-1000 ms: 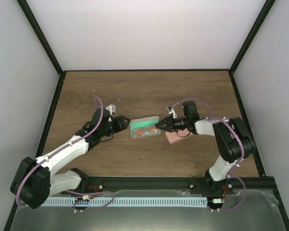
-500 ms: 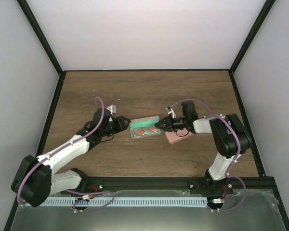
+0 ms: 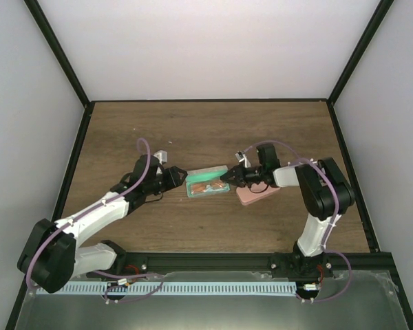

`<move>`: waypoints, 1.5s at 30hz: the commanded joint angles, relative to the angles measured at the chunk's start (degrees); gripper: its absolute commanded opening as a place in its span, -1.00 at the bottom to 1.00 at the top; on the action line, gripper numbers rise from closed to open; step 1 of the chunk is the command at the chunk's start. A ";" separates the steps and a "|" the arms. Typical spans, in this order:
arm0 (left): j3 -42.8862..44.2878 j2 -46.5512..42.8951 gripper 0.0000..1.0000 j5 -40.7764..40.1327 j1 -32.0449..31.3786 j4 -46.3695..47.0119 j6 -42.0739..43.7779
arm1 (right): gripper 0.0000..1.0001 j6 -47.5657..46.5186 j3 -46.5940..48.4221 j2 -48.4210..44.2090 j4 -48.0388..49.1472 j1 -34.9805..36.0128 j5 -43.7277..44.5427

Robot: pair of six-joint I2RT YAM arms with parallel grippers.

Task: Organize the sunglasses
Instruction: Place the sunglasses in the sunglasses case.

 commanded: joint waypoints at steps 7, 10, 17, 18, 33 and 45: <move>1.06 2.24 0.07 1.45 -0.19 2.12 0.99 | -0.85 -3.63 3.73 4.42 -4.03 1.56 0.31; 1.30 2.59 0.07 1.50 -0.20 2.13 1.16 | -0.71 -4.20 4.50 3.91 -5.35 1.65 1.51; 1.03 3.10 0.08 1.58 -0.28 2.36 1.26 | -0.13 -7.83 7.09 2.15 -14.11 1.70 5.73; 0.84 3.18 0.07 1.59 -0.28 2.51 1.27 | -0.08 -8.37 7.47 1.65 -15.63 1.70 6.95; 1.94 5.23 0.08 2.56 -0.38 3.32 1.86 | 0.04 -11.36 11.27 -5.07 -27.64 1.69 17.06; 1.54 5.59 0.08 2.49 -0.40 3.90 1.43 | -0.86 -10.75 12.04 -2.87 -27.33 7.43 16.14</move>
